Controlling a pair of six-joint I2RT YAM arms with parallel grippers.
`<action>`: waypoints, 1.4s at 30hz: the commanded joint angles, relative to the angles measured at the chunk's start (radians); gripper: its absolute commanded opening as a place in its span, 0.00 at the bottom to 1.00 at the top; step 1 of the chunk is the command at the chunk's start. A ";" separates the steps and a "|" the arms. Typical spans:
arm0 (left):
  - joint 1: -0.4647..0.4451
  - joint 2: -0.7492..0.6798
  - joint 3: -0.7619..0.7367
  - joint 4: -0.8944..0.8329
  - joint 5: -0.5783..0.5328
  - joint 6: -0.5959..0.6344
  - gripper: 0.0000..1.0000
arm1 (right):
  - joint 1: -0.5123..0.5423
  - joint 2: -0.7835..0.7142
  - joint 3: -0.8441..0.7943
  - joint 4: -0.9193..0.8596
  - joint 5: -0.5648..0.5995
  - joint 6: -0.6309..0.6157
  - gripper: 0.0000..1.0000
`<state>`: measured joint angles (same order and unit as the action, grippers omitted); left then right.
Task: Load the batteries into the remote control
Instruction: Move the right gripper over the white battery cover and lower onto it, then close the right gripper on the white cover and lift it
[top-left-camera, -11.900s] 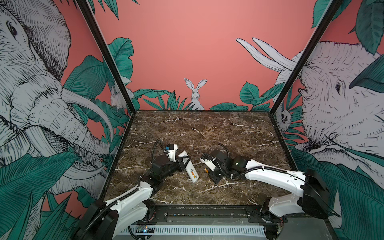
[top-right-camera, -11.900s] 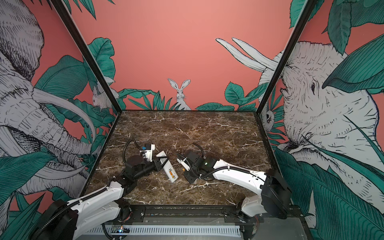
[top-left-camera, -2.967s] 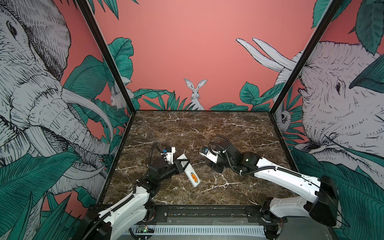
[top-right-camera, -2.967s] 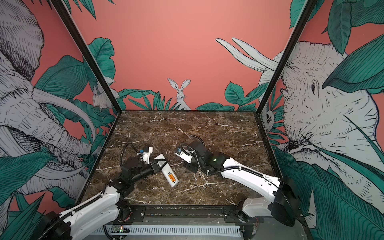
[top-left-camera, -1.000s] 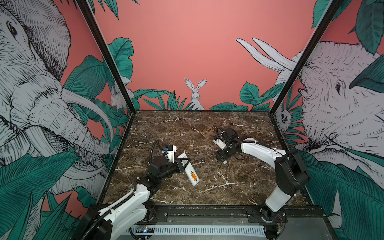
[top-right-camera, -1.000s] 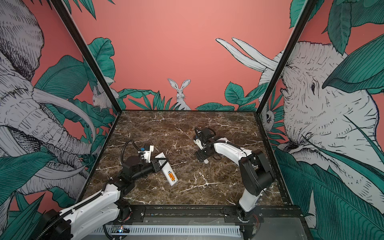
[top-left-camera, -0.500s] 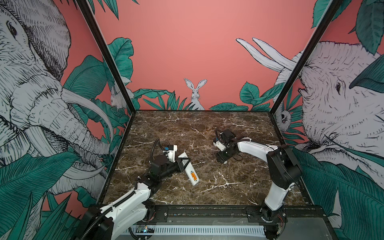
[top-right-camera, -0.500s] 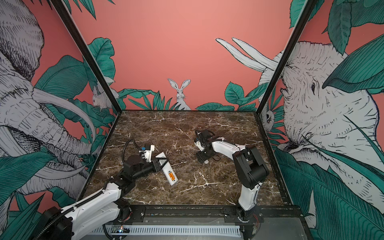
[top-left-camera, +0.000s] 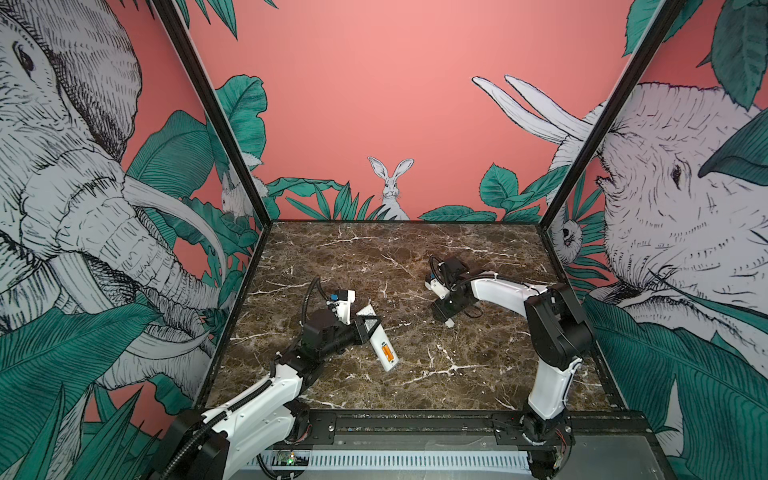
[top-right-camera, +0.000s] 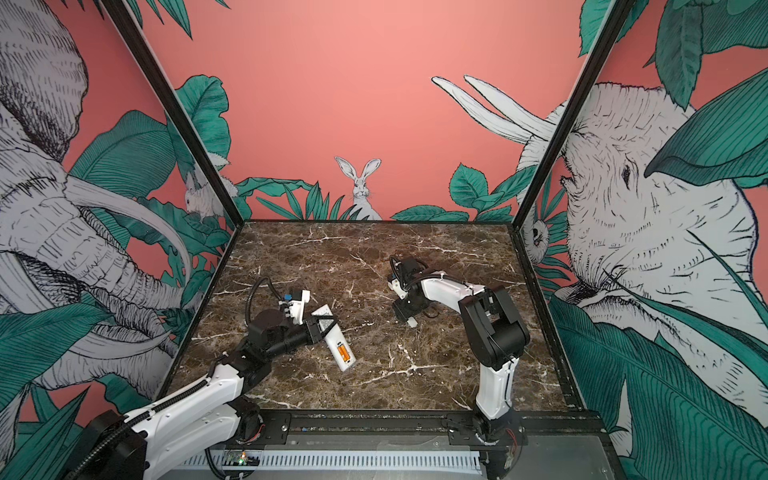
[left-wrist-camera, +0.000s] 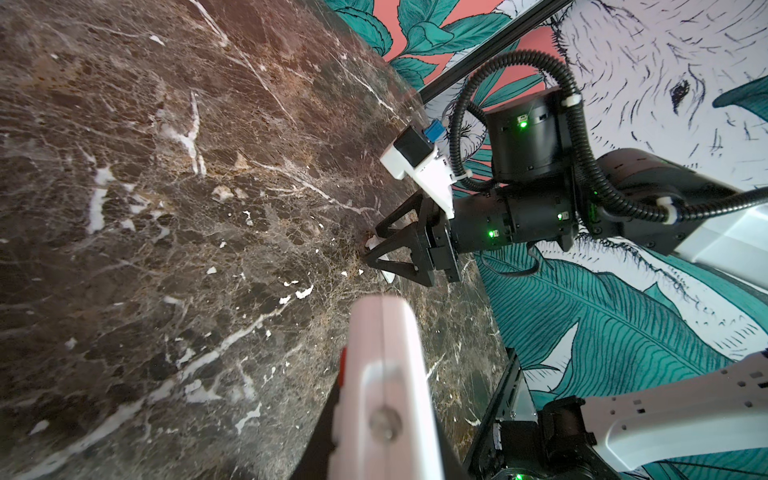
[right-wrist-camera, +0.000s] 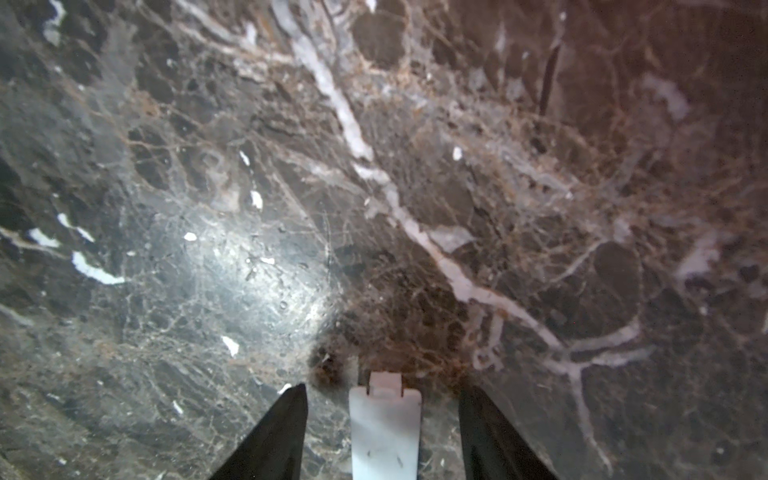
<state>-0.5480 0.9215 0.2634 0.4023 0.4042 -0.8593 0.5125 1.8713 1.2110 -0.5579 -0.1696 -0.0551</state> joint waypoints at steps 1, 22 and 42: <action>-0.001 0.001 0.037 0.026 0.005 0.008 0.00 | -0.004 0.019 0.021 -0.004 -0.001 -0.005 0.58; -0.001 0.009 0.028 0.038 -0.007 0.002 0.00 | -0.004 0.032 0.011 -0.005 0.005 -0.010 0.38; -0.001 -0.011 0.025 0.045 -0.025 -0.005 0.00 | 0.016 -0.105 -0.048 0.022 -0.030 0.014 0.21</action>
<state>-0.5480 0.9337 0.2741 0.4034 0.3927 -0.8600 0.5140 1.8458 1.1851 -0.5446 -0.1719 -0.0521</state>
